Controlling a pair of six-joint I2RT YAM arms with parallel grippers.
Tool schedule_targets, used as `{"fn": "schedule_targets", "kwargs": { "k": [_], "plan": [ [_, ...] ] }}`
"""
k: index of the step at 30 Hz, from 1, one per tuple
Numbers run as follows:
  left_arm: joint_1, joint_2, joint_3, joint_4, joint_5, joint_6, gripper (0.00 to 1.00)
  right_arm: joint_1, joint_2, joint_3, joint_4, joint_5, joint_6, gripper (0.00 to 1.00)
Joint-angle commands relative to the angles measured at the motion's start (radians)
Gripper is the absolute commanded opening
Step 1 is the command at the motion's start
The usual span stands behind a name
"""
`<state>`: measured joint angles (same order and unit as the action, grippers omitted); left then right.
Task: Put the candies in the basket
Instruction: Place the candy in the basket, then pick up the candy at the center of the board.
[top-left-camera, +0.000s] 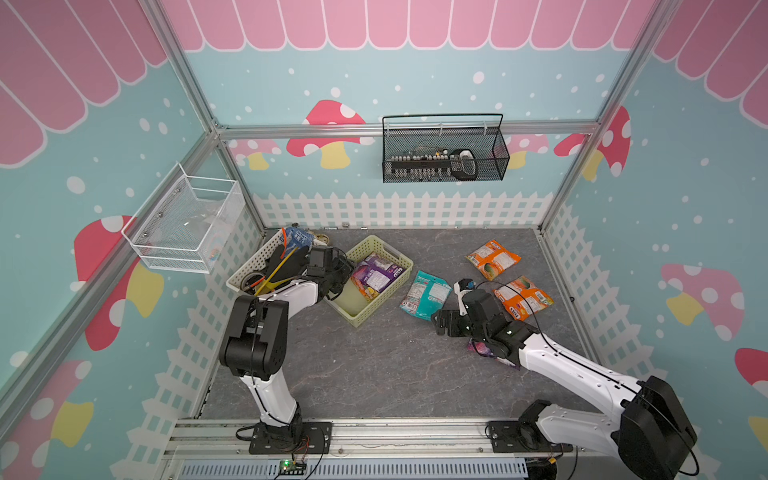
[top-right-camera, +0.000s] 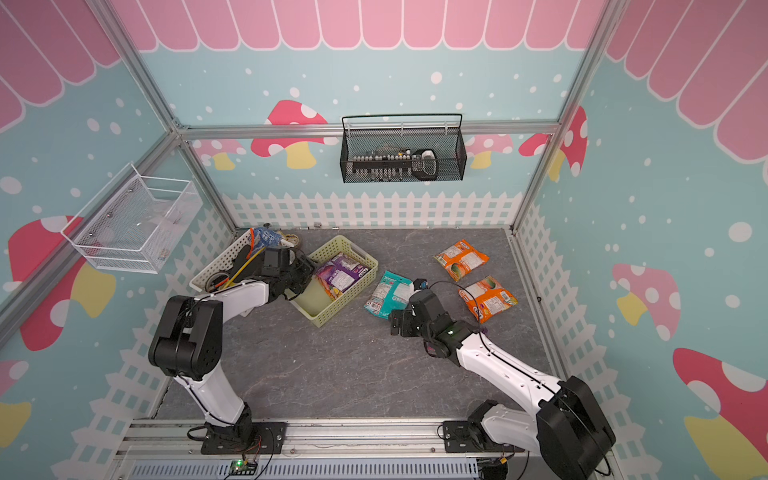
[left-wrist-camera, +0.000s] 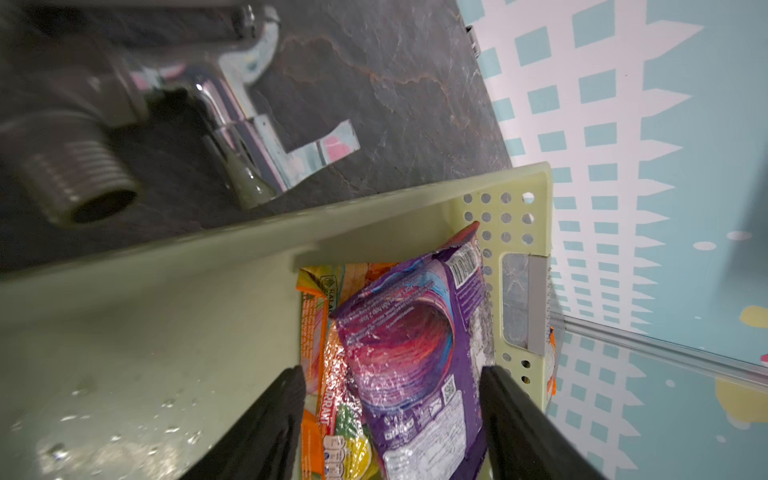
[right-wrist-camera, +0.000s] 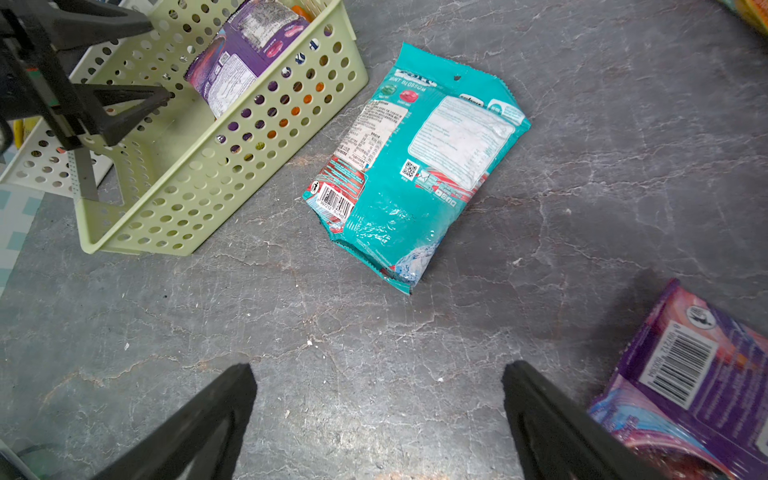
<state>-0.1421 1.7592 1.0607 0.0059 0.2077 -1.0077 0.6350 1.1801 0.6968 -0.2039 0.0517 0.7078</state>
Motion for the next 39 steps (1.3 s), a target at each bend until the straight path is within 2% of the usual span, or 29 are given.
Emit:
{"fn": "schedule_targets", "kwargs": {
  "k": [1,3,6,11,14,19,23,29,32,36,39],
  "plan": [
    [0.006,-0.105,0.029,-0.079,-0.035,0.185,0.71,0.004,0.032,-0.001,0.029,0.017,0.060,0.99],
    [0.007,-0.150,0.014,-0.084,0.008,0.264,0.71,0.003,0.063,-0.002,0.052,0.008,0.083,0.98],
    [0.006,-0.217,-0.016,-0.088,0.115,0.366,0.70,0.003,0.114,-0.011,0.109,-0.003,0.120,0.92],
    [0.004,-0.293,-0.079,-0.117,0.250,0.474,0.66,-0.001,0.176,-0.056,0.274,-0.018,0.211,0.70],
    [0.005,-0.322,-0.106,-0.150,0.278,0.518,0.65,-0.025,0.233,-0.056,0.321,0.008,0.252,0.67],
    [0.004,-0.357,-0.138,-0.167,0.337,0.556,0.64,-0.094,0.303,-0.111,0.543,-0.096,0.314,0.63],
    [0.005,-0.375,-0.115,-0.216,0.351,0.596,0.64,-0.115,0.394,-0.067,0.568,-0.135,0.333,0.61],
    [0.014,-0.404,-0.109,-0.261,0.307,0.669,0.65,-0.131,0.472,-0.086,0.672,-0.149,0.383,0.60],
    [0.030,-0.399,-0.110,-0.259,0.331,0.667,0.65,-0.136,0.513,-0.092,0.730,-0.173,0.390,0.57],
    [0.033,-0.394,-0.107,-0.261,0.338,0.668,0.64,-0.135,0.544,-0.117,0.816,-0.196,0.409,0.46],
    [0.032,-0.393,-0.110,-0.258,0.343,0.663,0.63,-0.136,0.523,-0.132,0.841,-0.186,0.398,0.30]
  ]
}}
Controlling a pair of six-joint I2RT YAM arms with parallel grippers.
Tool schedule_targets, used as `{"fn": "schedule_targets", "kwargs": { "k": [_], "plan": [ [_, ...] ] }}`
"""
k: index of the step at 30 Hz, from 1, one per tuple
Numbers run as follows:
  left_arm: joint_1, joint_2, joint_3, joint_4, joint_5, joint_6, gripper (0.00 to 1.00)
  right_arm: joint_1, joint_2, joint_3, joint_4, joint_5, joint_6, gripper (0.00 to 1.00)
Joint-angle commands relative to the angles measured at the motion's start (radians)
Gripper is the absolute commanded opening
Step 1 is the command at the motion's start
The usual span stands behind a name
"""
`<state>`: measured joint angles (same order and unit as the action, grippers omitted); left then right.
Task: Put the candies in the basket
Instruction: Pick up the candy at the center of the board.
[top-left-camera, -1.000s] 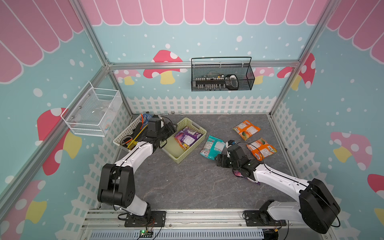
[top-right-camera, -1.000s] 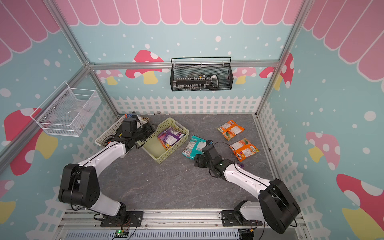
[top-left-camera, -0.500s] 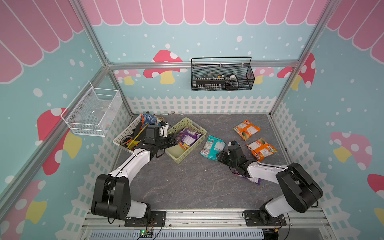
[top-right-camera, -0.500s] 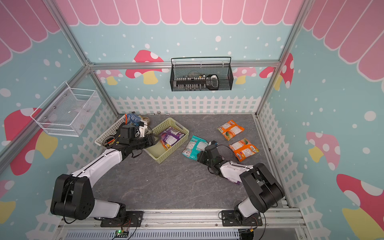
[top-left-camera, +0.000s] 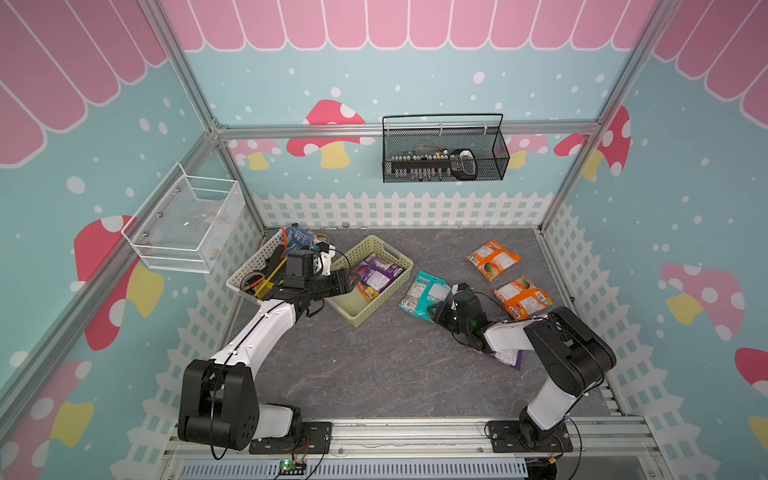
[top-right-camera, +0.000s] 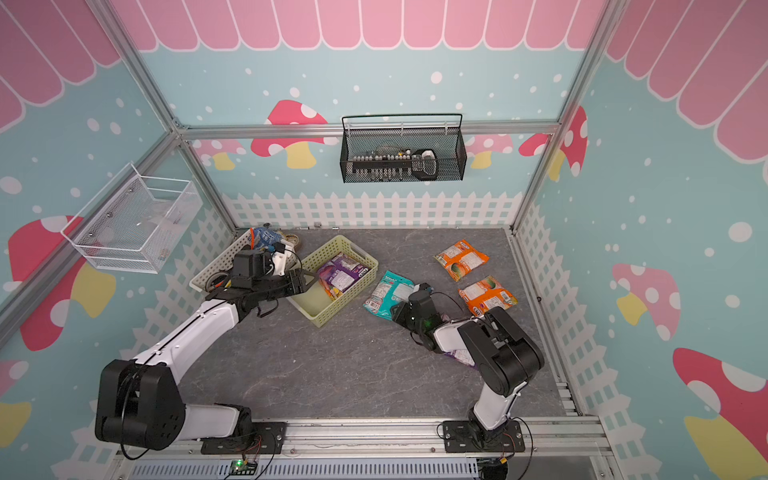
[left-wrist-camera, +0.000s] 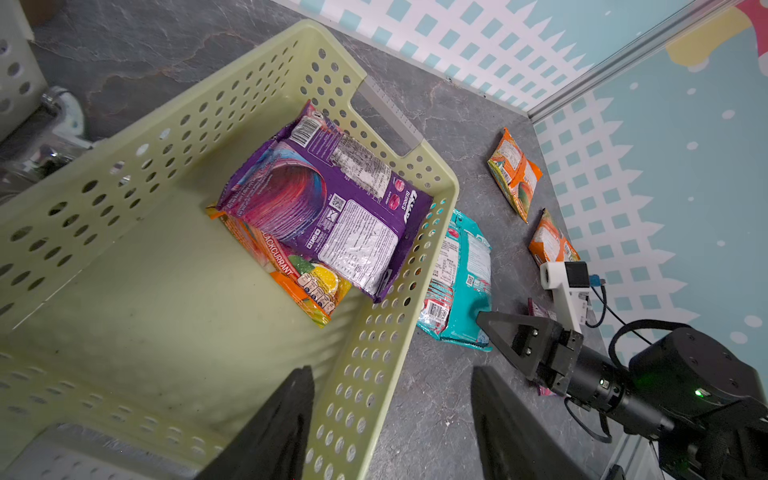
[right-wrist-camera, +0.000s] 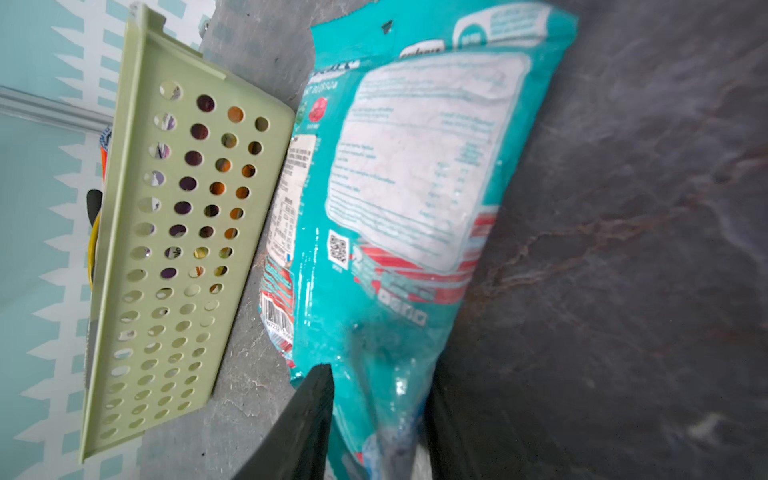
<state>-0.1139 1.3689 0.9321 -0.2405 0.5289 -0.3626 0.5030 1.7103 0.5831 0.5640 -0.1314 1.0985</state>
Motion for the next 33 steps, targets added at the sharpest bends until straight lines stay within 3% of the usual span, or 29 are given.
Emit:
{"fn": "schedule_targets", "kwargs": {
  "k": [1,4,8,13,16,21,24,33],
  "plan": [
    [0.004,0.001,0.018,-0.011,0.030,0.013,0.62,-0.004,-0.020,-0.019,0.070,-0.002,-0.002,0.22],
    [-0.013,-0.012,0.013,0.008,0.031,0.017,0.58,-0.003,-0.077,-0.024,0.064,-0.019,-0.017,0.00],
    [-0.140,-0.067,0.008,0.057,-0.148,0.133,0.46,0.003,-0.180,-0.012,0.012,-0.062,-0.012,0.00],
    [-0.360,-0.158,-0.048,0.199,-0.347,0.429,0.46,0.045,-0.289,0.060,-0.095,-0.078,-0.008,0.00],
    [-0.440,-0.198,-0.118,0.325,-0.354,0.591,0.51,0.085,-0.333,0.107,-0.129,-0.069,0.008,0.00],
    [-0.458,-0.242,-0.283,0.575,-0.238,0.812,0.60,0.141,-0.370,0.149,-0.117,-0.070,0.072,0.00],
    [-0.469,-0.223,-0.305,0.611,-0.252,0.867,0.65,0.184,-0.376,0.187,-0.128,-0.053,0.072,0.00],
    [-0.513,-0.163,-0.317,0.653,-0.326,0.968,0.65,0.260,-0.329,0.254,-0.127,-0.040,0.067,0.00]
  ]
}}
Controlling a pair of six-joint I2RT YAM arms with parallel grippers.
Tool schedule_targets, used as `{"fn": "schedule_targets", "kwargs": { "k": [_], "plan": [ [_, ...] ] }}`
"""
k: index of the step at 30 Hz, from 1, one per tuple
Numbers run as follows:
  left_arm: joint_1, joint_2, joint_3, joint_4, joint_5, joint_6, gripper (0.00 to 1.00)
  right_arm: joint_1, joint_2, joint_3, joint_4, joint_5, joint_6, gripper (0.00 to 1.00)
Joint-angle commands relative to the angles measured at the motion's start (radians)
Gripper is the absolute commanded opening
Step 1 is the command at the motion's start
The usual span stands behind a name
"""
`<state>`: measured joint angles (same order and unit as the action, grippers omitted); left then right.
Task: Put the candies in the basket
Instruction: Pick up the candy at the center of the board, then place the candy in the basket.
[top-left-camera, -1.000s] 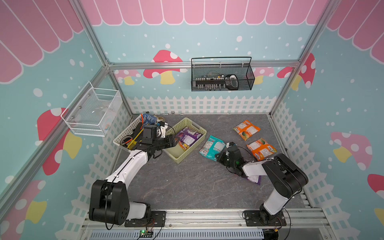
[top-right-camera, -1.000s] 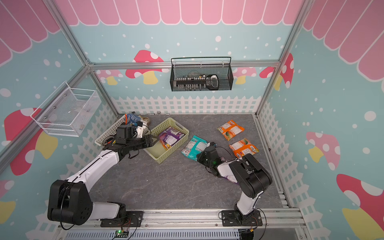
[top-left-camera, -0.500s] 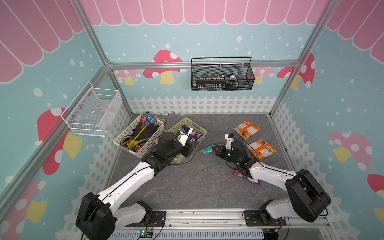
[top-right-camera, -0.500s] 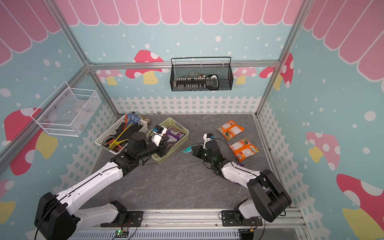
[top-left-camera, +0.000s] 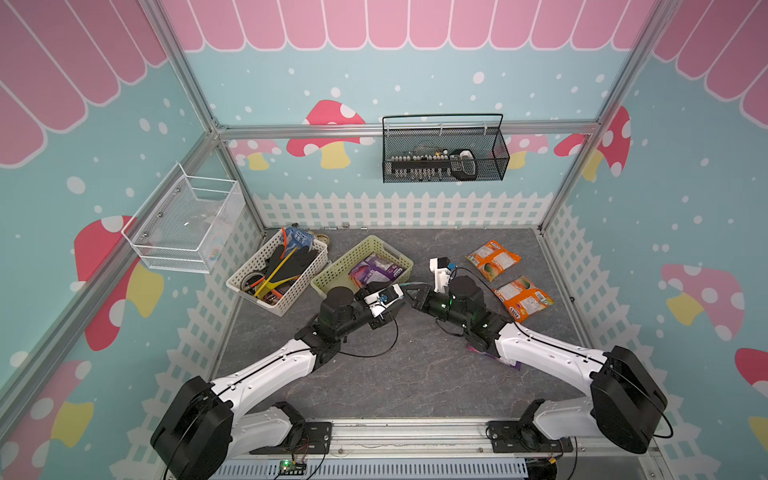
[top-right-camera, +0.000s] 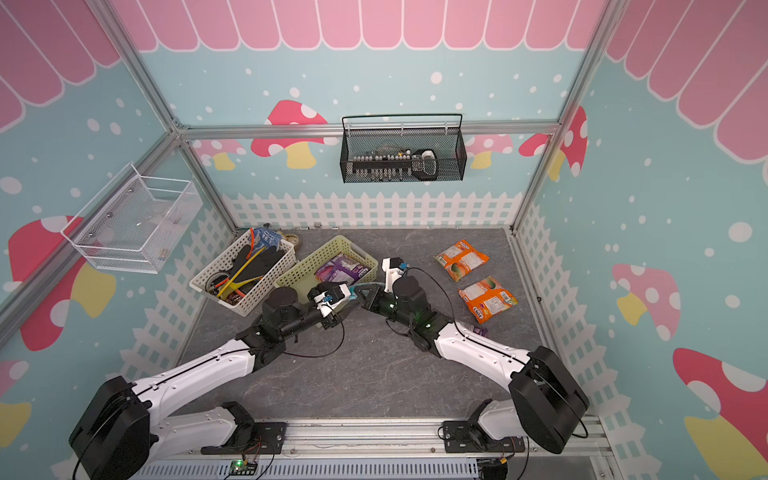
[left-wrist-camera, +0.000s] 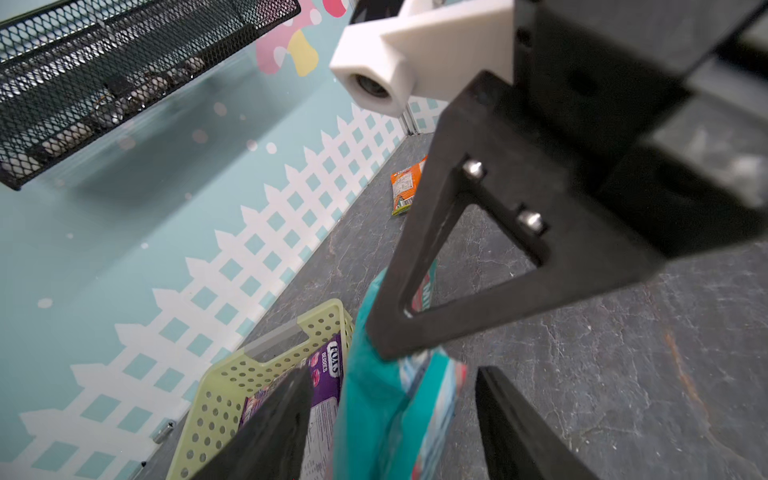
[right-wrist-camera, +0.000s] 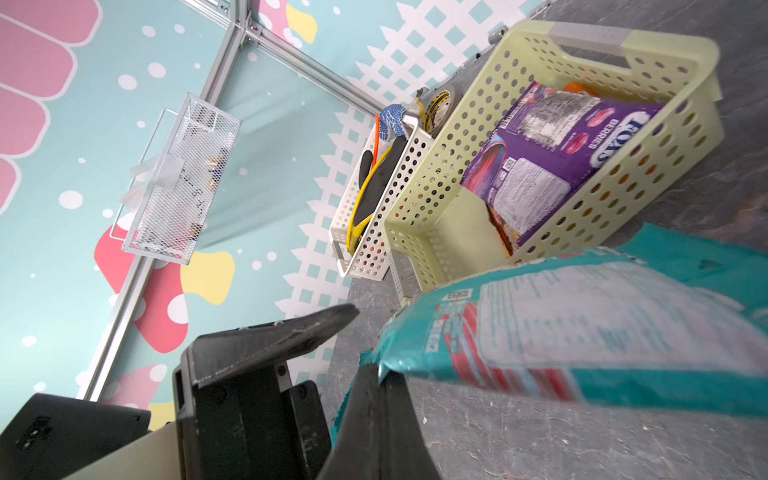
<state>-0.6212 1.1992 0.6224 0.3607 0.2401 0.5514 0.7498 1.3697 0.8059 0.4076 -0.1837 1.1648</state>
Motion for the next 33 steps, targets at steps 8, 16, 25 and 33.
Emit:
{"fn": "schedule_targets", "kwargs": {
  "k": [8,16,25,33],
  "plan": [
    [-0.006,0.017,0.000,0.016,-0.150,0.085,0.00,0.034,0.013,0.021,0.042,0.026,0.002,0.00],
    [0.001,-0.036,0.046,-0.080,-0.227,0.065,0.00,0.034,-0.035,0.016,0.003,0.082,-0.054,0.41],
    [0.102,-0.088,0.236,-0.249,-0.413,0.057,0.00,0.033,-0.208,-0.035,-0.124,0.246,-0.129,0.91],
    [0.194,-0.027,0.292,-0.273,-0.643,0.109,0.00,0.022,-0.255,-0.085,-0.192,0.288,-0.139,0.99]
  ]
}}
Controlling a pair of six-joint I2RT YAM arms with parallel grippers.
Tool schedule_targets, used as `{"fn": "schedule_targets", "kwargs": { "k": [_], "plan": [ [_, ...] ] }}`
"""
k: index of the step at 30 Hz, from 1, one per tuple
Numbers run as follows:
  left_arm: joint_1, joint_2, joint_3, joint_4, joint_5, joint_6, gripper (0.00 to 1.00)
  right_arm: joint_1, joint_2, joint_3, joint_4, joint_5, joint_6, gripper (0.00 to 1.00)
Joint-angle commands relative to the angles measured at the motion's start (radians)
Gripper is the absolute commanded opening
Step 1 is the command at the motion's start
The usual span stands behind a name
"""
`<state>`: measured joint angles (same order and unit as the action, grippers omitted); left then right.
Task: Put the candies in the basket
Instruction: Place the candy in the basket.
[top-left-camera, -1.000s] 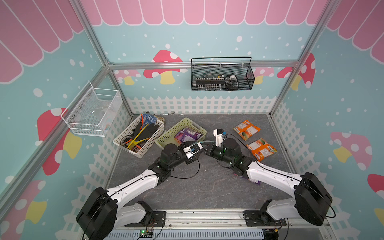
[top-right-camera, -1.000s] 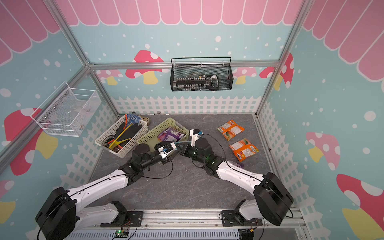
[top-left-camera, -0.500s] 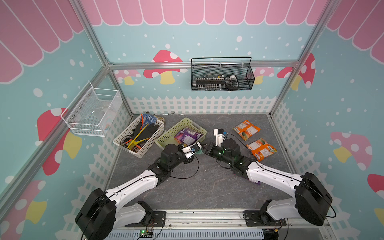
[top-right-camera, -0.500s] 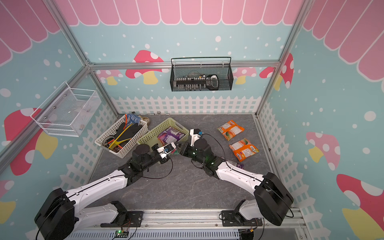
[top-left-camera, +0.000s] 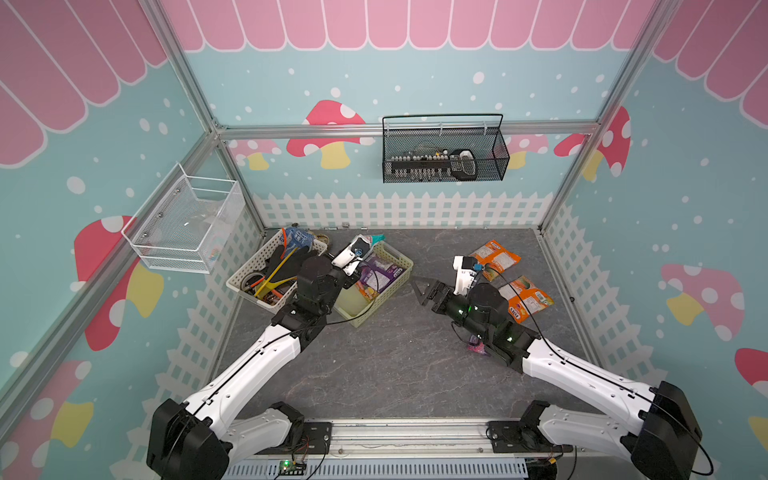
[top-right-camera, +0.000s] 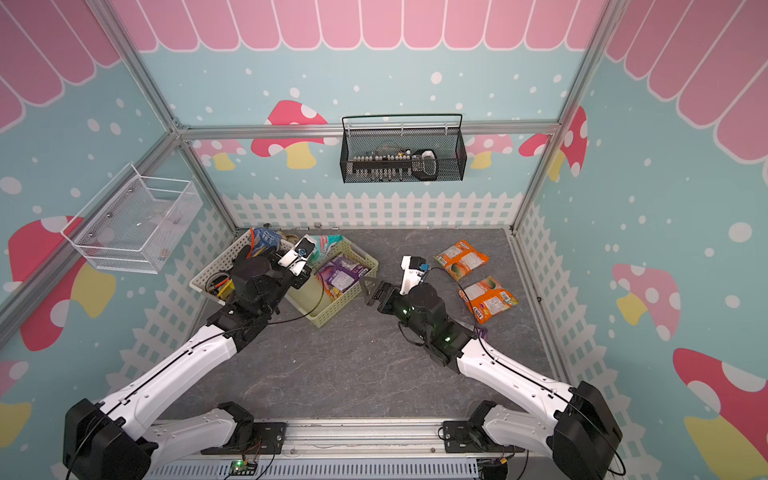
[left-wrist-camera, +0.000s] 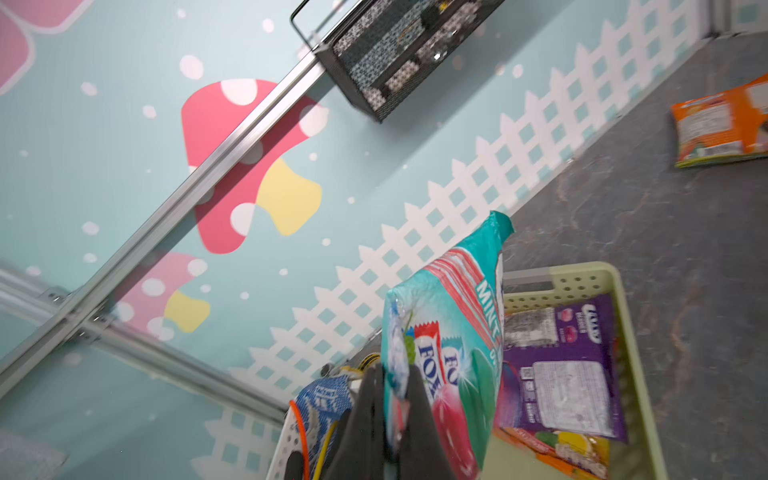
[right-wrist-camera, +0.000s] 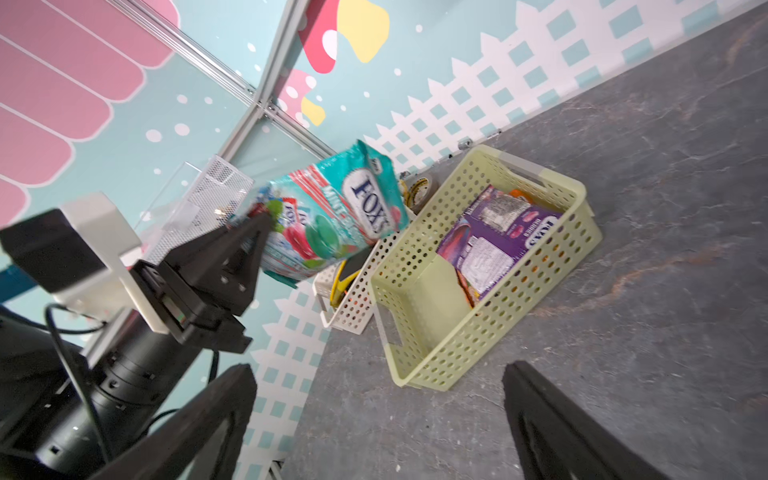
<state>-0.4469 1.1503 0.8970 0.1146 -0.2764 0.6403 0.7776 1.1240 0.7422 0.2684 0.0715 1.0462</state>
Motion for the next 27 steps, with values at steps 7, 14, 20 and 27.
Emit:
{"fn": "schedule_targets", "kwargs": {
  "k": [7,14,20,27],
  "plan": [
    [0.025,0.082,0.014,-0.111,-0.230,-0.028,0.00,-0.022,-0.066,-0.068,-0.057,0.036,-0.025,0.99],
    [0.025,0.204,0.062,-0.217,-0.286,-0.072,0.00,-0.033,-0.104,-0.078,-0.080,0.045,-0.054,0.99],
    [0.025,0.304,0.120,-0.281,-0.298,-0.099,0.00,-0.038,-0.146,-0.104,-0.095,0.058,-0.063,0.99],
    [-0.026,0.457,0.174,-0.439,-0.104,-0.311,0.03,-0.044,-0.174,-0.113,-0.109,0.070,-0.071,0.99]
  ]
}}
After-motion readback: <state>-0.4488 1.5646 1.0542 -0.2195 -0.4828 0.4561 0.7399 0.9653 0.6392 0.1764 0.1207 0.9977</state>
